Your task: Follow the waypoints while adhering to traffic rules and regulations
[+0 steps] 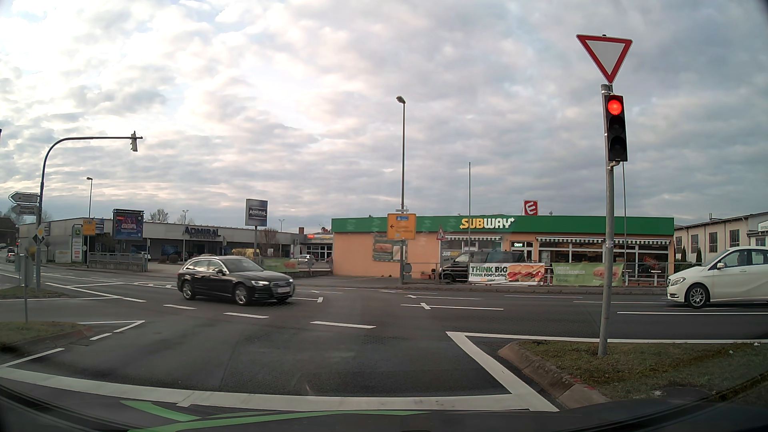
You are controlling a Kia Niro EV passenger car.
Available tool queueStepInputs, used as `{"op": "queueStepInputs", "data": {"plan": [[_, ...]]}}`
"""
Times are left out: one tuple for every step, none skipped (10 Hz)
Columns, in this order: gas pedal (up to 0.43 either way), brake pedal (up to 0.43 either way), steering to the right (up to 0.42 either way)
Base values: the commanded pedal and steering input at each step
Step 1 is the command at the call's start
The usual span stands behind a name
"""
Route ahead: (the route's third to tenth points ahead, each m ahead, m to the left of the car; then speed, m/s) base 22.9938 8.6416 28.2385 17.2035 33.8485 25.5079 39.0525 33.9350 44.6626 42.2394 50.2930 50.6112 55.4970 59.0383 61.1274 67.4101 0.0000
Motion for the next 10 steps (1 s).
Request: {"op": "queueStepInputs", "data": {"plan": [[0.000,0.323,0.045],[0.000,0.323,0.045],[0.000,0.323,0.045],[0.000,0.323,0.045],[0.000,0.323,0.045],[0.000,0.323,0.045],[0.000,0.323,0.045],[0.000,0.323,0.045],[0.000,0.323,0.046],[0.000,0.323,0.046]]}}
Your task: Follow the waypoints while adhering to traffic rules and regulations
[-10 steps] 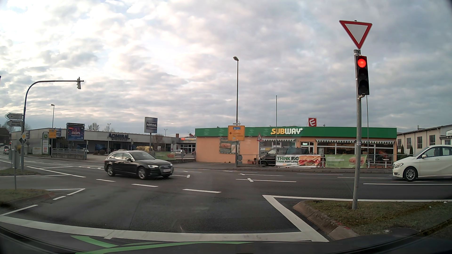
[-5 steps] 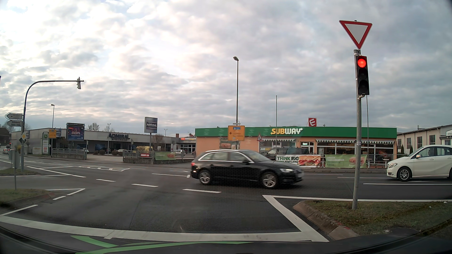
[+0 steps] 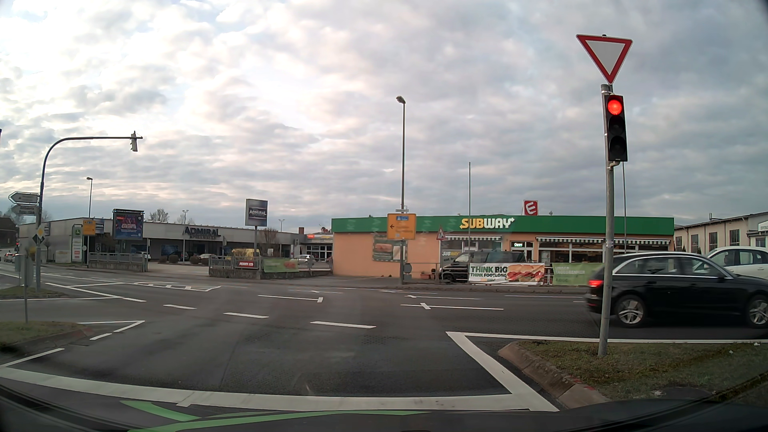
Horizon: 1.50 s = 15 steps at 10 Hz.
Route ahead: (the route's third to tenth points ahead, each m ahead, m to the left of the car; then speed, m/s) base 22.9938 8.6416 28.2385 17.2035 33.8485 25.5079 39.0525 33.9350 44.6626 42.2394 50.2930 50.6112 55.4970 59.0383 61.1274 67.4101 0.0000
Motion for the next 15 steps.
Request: {"op": "queueStepInputs", "data": {"plan": [[0.000,0.323,0.046],[0.000,0.323,0.046],[0.000,0.323,0.046],[0.000,0.323,0.046],[0.000,0.323,0.046],[0.000,0.323,0.046],[0.000,0.323,0.046],[0.000,0.323,0.046],[0.000,0.323,0.046],[0.000,0.323,0.046],[0.000,0.323,0.046],[0.000,0.323,0.046],[0.000,0.323,0.046],[0.000,0.323,0.046],[0.000,0.323,0.046]]}}
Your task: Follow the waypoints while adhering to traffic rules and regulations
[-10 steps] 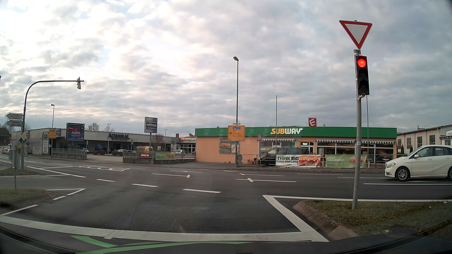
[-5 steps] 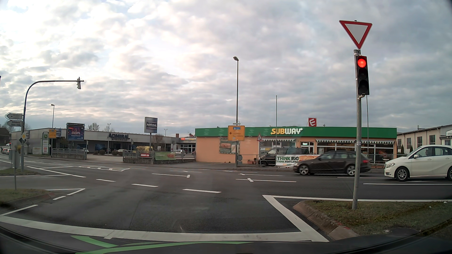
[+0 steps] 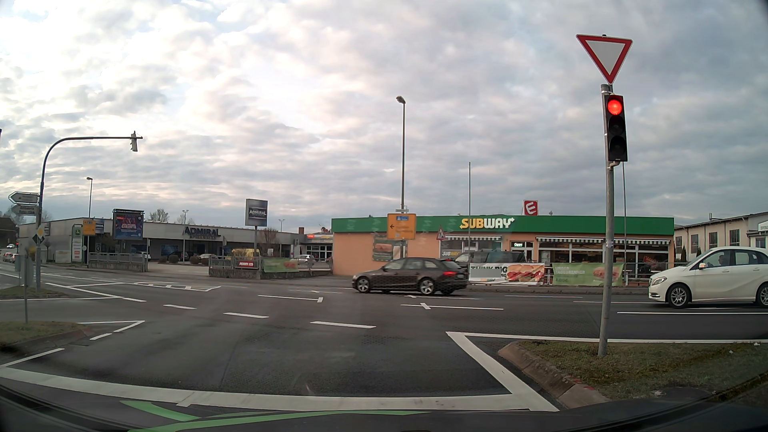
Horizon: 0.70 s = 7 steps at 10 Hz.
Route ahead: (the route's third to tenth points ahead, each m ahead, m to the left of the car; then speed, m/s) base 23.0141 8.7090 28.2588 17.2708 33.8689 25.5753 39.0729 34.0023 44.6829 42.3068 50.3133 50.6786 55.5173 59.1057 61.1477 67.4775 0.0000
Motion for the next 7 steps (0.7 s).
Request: {"op": "queueStepInputs", "data": {"plan": [[0.000,0.323,0.046],[0.000,0.323,0.046],[0.000,0.323,0.046],[0.000,0.323,0.046],[0.000,0.323,0.046],[0.000,0.323,0.046],[0.000,0.323,0.046]]}}
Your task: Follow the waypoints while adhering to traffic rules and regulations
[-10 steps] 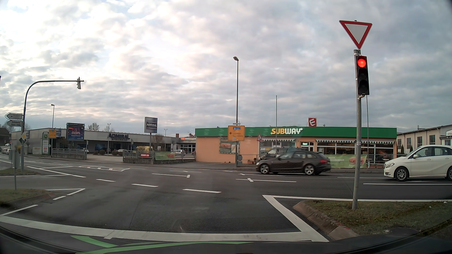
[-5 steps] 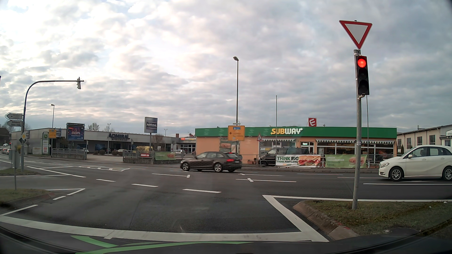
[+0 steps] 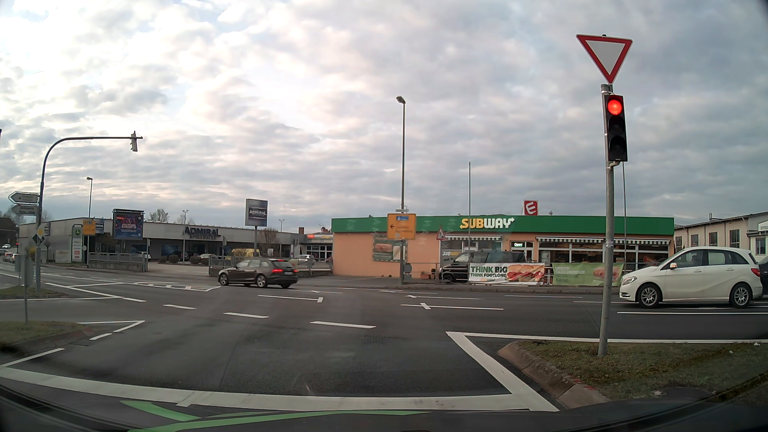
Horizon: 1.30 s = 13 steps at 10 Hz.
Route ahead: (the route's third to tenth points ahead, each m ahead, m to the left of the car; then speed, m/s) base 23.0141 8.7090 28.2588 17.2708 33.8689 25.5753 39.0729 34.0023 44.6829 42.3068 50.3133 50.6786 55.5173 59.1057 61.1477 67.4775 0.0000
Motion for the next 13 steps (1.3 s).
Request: {"op": "queueStepInputs", "data": {"plan": [[0.000,0.323,0.046],[0.000,0.323,0.046],[0.000,0.323,0.046],[0.000,0.323,0.046],[0.000,0.323,0.046],[0.000,0.323,0.046],[0.000,0.323,0.046],[0.000,0.323,0.046],[0.000,0.323,0.046],[0.000,0.329,0.046],[0.000,0.323,0.046],[0.000,0.329,0.046],[0.000,0.329,0.046]]}}
